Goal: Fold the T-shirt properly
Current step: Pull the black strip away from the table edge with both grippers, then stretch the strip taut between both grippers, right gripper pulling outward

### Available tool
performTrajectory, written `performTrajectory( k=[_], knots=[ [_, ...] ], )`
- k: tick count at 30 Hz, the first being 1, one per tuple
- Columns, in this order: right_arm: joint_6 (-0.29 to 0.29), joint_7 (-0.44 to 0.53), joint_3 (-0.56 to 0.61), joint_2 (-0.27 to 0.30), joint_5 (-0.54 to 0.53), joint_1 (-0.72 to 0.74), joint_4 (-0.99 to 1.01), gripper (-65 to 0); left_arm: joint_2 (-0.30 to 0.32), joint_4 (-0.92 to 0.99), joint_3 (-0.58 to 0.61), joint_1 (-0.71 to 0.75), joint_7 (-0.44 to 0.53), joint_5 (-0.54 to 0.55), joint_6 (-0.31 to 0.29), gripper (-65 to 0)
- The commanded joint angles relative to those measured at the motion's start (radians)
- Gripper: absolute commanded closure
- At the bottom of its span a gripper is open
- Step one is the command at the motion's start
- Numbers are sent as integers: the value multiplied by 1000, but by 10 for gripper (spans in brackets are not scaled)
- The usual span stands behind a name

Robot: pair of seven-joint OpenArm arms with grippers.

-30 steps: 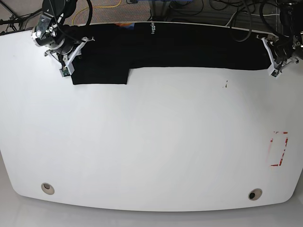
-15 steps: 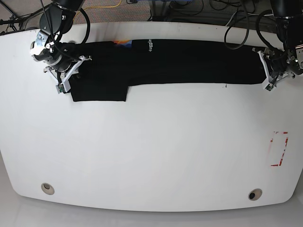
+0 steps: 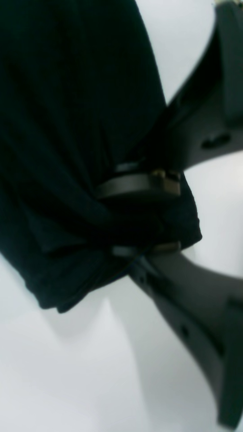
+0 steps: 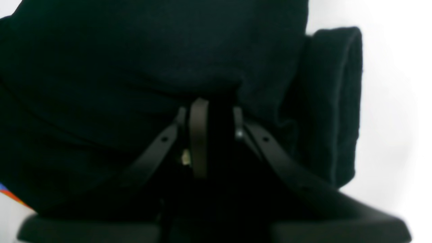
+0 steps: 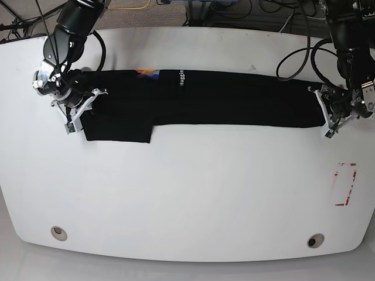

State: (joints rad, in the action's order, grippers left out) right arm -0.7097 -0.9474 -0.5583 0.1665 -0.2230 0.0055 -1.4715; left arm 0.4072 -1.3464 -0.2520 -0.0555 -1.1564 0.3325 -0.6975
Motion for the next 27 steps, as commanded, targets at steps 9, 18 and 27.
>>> performTrajectory(
  k=[9, 18, 27],
  knots=[
    [12, -57, -3, 18, 40, 61, -79, -89, -26, -20, 21, -31, -35, -17, -1, -247],
    [12, -120, -1, 18, 40, 118, -174, -308, -27, -21, 16, -36, -35, -16, -1, -247],
    [12, -121, -1, 23, 41, 225, -57, -472, -29, -114, -23, -30, -37, 73, -1, -247]
  ],
)
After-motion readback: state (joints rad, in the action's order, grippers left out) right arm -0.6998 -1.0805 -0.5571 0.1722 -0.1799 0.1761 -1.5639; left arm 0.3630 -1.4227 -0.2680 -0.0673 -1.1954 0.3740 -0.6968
